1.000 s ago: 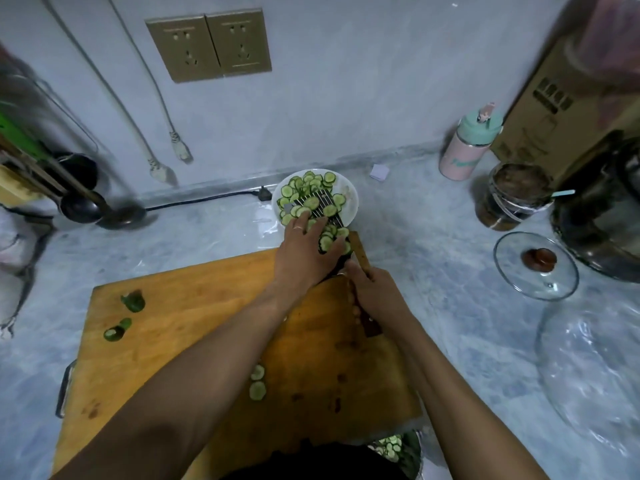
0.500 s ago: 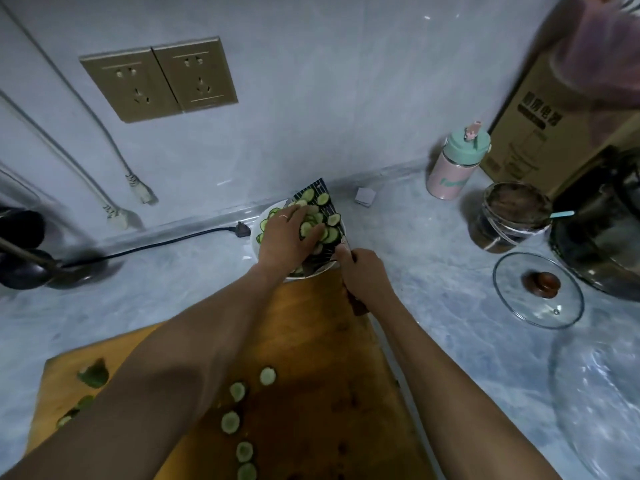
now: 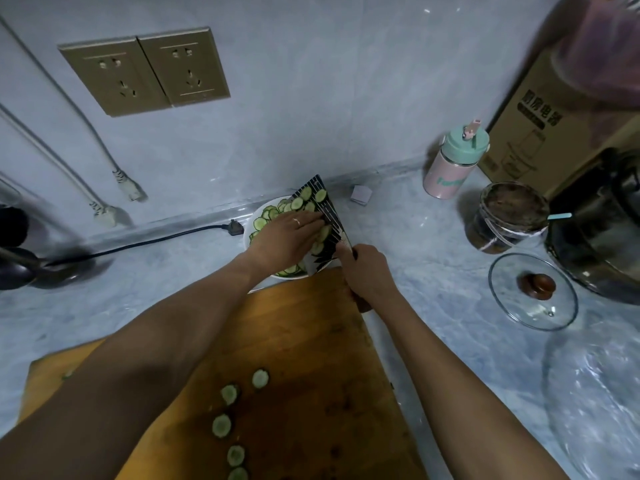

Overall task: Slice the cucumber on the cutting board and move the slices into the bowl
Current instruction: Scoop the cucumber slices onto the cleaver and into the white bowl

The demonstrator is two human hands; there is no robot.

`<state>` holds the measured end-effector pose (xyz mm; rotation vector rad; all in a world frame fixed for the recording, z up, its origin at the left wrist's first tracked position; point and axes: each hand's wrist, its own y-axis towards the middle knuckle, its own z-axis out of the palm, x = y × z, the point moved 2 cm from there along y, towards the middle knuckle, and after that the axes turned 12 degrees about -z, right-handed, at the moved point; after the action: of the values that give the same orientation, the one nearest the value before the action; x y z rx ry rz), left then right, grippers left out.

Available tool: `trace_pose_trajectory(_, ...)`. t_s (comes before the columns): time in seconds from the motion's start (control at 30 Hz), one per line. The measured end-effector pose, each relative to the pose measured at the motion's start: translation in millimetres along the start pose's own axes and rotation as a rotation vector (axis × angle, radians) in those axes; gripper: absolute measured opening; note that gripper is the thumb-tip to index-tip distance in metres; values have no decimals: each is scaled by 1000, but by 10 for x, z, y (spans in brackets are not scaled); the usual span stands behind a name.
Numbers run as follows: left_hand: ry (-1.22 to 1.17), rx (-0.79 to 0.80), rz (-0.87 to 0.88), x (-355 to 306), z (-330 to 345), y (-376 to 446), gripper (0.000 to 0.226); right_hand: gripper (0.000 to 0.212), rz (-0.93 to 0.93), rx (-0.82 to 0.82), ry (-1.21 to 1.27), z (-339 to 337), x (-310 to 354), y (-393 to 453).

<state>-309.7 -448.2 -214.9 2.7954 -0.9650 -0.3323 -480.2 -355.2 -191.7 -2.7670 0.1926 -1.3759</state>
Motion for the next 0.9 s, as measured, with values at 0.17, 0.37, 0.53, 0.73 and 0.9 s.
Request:
trace_pose_trajectory(0.17,-13,-3,-17,17,-56,-157,44,46,15,-16,54,-36,-89,-11)
trace_pose_trajectory(0.37,29,16,177,-142,10,-137,43,47,38,-1,96,-92,-82,-31)
trace_pose_trajectory(0.53,131,15,161,32,17,-216,37,43,65,-17,143,-203,-116,-81)
trace_pose_trajectory(0.73,118,0,282,-192,15,-166,43,40,85,-26,169,-240,-69,-78)
trace_pose_trajectory(0.9,157,-34,255,-32,-28,-125,43,42,95,-10,191,-320,-71,-124)
